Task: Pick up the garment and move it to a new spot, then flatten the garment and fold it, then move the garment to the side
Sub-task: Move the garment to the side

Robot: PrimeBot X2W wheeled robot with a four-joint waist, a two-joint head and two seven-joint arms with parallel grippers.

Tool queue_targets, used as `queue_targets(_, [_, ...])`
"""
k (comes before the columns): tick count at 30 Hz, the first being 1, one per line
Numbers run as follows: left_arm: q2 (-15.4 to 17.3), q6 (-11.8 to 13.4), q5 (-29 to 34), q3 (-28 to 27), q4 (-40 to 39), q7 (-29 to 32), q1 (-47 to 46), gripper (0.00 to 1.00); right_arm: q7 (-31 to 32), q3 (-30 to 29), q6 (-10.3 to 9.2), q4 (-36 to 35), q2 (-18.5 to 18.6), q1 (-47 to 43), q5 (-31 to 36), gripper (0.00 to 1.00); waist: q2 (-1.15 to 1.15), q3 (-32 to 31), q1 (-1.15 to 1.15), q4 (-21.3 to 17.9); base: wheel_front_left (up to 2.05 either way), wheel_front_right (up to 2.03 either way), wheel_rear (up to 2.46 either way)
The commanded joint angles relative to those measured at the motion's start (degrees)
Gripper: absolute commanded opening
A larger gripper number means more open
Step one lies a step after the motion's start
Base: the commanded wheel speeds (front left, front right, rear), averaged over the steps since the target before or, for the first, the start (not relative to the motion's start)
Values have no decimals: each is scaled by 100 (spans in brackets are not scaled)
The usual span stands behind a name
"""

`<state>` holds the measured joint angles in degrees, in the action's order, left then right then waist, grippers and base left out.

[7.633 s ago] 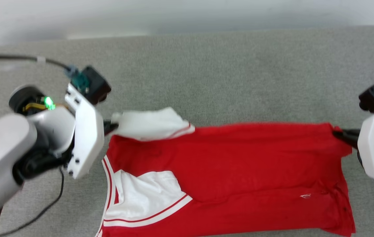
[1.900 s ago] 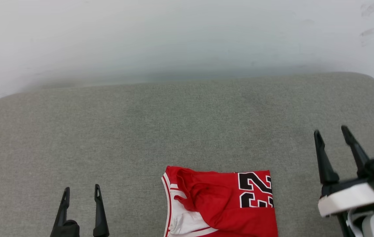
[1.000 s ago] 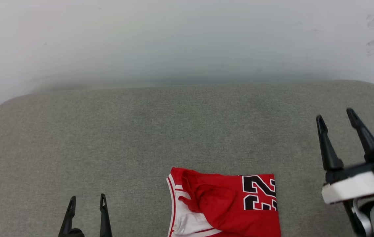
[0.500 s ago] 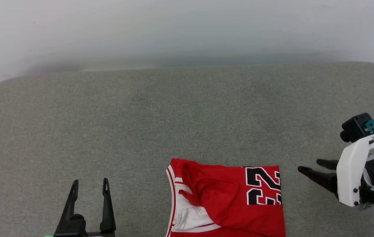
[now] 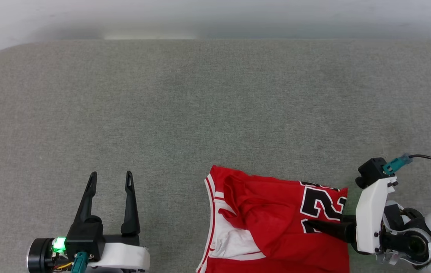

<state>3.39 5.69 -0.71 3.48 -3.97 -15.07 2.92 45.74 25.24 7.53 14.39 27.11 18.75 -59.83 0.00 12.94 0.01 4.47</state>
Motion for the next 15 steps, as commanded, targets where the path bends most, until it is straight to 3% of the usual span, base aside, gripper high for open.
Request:
queue_targets(1, [2, -15, 27, 15, 16, -13, -89, 100, -9, 193, -9, 173, -89, -34, 55, 100, 0, 125, -1, 127, 0, 0, 0])
queue_targets(5, [-6, -9, 20, 60, 47, -13, -150, 100, -173, 597, -19, 603, -226, -127, 196, 100, 0, 185, -1, 215, 0, 0, 0])
queue_targets(6, [-10, 7, 12, 68, 50, -13, -150, 100, -206, 721, -19, 670, -220, -126, 250, 66, 0, 193, -1, 230, 0, 0, 0])
queue_targets(7, [-13, 22, 2, 74, 55, -13, -149, 100, -310, 788, -19, 712, -204, -111, 312, 14, 0, 192, -1, 242, 0, 0, 0])
queue_targets(8, [-14, 30, -4, 76, 58, -13, -140, 100, -398, 843, -25, 753, -195, -92, 328, 0, 0, 185, -1, 250, 0, 0, 0])
queue_targets(15, [-26, 81, -36, 66, 129, -13, 60, 100, -875, 1081, -9, 462, 101, 364, 219, 0, 0, -134, -1, 190, 0, 0, 0])
